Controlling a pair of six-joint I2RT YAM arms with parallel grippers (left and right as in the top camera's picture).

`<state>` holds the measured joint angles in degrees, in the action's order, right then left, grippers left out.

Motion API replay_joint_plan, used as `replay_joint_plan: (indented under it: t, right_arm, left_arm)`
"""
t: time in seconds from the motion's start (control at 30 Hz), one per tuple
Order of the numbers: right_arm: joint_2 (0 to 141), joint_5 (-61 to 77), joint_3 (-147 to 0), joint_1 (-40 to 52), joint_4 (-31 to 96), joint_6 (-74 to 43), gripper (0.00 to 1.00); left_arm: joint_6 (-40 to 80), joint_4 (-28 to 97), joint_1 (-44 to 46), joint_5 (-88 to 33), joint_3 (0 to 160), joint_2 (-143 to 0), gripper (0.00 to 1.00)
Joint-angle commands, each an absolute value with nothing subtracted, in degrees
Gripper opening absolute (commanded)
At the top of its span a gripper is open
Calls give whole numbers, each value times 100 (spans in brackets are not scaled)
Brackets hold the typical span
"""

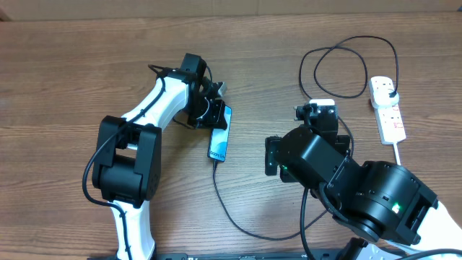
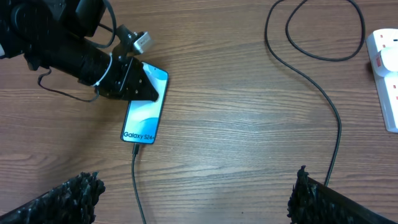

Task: Plug charger to phone and switch on socket
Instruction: 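Lower the phone with the left gripper and lay it flat on the table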

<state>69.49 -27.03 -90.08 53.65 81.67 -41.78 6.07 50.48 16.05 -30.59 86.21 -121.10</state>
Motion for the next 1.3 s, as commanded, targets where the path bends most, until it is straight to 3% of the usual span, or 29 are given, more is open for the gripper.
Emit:
replay_joint_plan:
  t: [0.0, 0.4, 0.6, 0.8, 1.07, 1.17, 1.23, 1.27]
  right_arm:
    - [6888, -2805, -9109, 5352, 8138, -4200, 100]
    - [6888, -2805, -9109, 5352, 8136, -4200, 100]
    - [6888, -2808, -9109, 5352, 8136, -4200, 100]
    - [6888, -2808, -9109, 5352, 8134, -4200, 100]
    - [6893, -2808, -9109, 5352, 8134, -4200, 100]
    - [6893, -2808, -9109, 5352, 8134, -4200, 100]
    - [6893, -2808, -9109, 5352, 8134, -4200, 100]
    - [6893, -2808, -9109, 5352, 8134, -4200, 100]
  left_arm:
    - [646, 4967, 1616, -3288, 8409, -12149, 10]
    - [646, 4456, 1610, -3286, 7684, -12149, 16]
    - [646, 4340, 1610, -3271, 7684, -12149, 31]
    - [648, 4346, 1610, -3063, 7684, -12151, 40]
    - [648, 4348, 1610, -2856, 7682, -12149, 64]
    - [672, 4372, 1612, -2615, 7682, -12149, 79]
    - [762, 4414, 1612, -2432, 7682, -12149, 96]
    - [801, 4436, 1612, -2342, 7682, -12149, 100]
